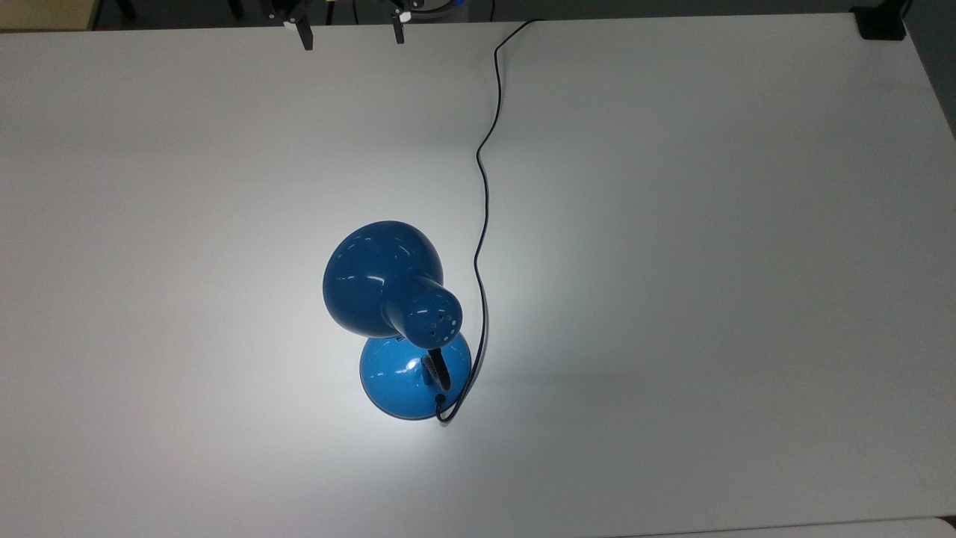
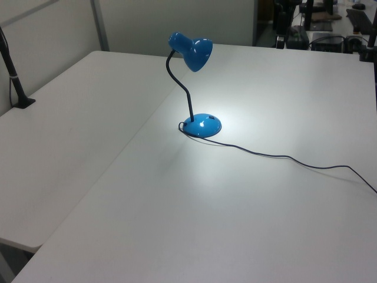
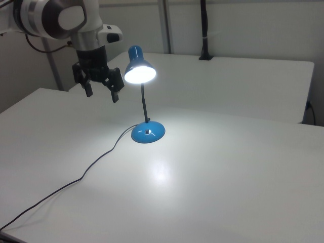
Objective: Turn off the lamp
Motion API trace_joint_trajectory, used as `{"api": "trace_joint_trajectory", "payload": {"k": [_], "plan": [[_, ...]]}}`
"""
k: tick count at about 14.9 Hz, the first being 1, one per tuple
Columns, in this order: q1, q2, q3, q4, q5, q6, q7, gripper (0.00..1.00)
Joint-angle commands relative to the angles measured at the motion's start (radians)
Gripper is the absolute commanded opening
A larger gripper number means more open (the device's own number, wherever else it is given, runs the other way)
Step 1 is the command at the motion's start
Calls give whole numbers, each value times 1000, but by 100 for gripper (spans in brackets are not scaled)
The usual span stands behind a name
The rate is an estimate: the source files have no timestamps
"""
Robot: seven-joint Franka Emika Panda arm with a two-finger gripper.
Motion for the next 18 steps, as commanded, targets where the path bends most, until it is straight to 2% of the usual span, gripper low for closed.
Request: {"api": "trace_joint_trajectory", "payload": {"k": [1,10,11,14,15,18], "plan": [[0,-12,14,-11,-22,-23,18,100],[-11,-17,11,-12,-22,-64,6,100],[-15,-14,11,-12,-22,-64,-39,100],[-40,-7,6,-32,-28,-52,-324,100],[-47,15,6,-31,-31,-31,-374,100],[-38,110,4,-40,-38,181,-364,100]]}}
